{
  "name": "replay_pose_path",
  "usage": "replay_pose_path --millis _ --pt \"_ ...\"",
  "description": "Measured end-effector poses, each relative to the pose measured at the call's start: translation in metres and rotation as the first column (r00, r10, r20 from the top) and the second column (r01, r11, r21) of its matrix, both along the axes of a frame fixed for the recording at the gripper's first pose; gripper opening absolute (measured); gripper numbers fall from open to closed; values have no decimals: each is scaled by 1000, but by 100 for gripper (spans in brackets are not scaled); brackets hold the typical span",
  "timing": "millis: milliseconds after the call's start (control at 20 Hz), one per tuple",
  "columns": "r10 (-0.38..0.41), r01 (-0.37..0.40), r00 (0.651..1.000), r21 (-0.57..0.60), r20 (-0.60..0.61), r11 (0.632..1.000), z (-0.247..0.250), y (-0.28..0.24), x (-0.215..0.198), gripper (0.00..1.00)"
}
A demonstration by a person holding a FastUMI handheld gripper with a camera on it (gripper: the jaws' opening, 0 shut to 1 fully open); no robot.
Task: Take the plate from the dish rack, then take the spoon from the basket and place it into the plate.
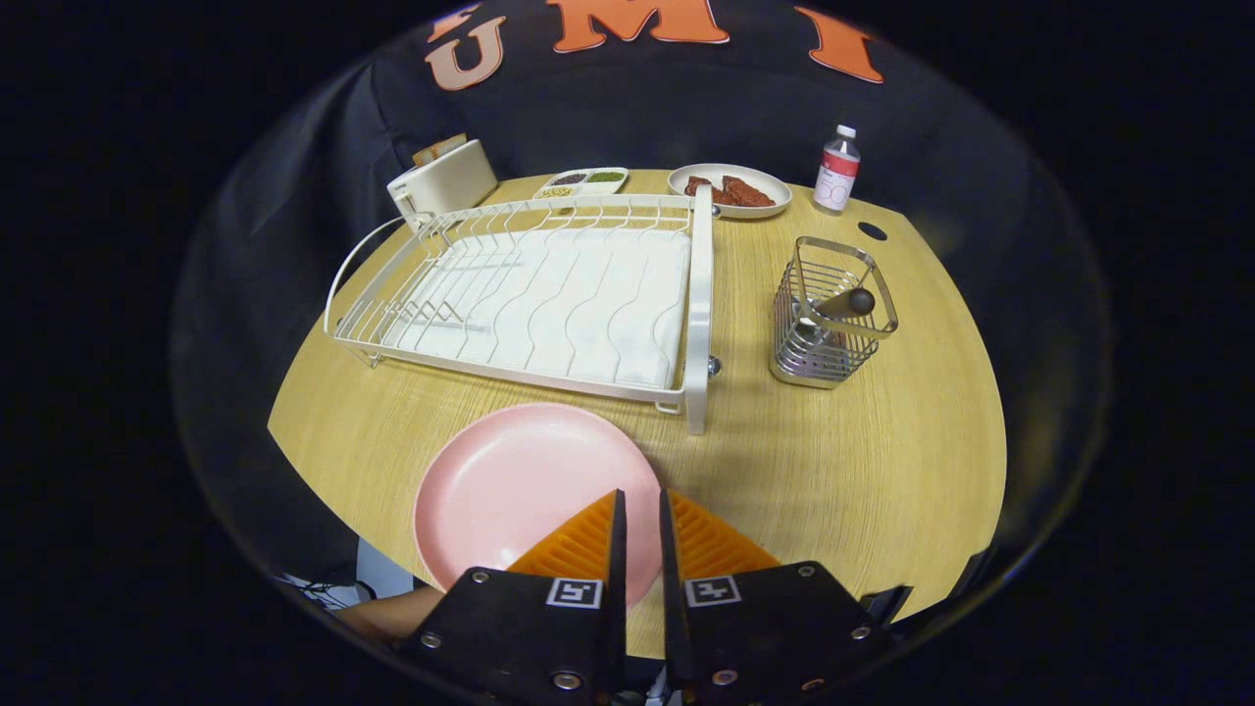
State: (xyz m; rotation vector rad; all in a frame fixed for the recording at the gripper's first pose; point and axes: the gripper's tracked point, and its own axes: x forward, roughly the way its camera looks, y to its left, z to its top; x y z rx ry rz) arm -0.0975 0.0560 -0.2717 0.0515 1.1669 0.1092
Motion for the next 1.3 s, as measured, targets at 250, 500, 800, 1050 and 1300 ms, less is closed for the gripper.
replay_pose_path --millis 250,500,800,1050,1300 --pt "-25 28 994 -23 106 999 22 -19 13 33" --pt "-18 38 974 -86 226 996 39 -43 26 51" --pt "-13 121 889 -207 457 971 66 -81 59 61" --pt "23 161 825 -274 565 948 67 -96 79 64" --pt "66 174 763 -303 643 937 55 -101 101 65"
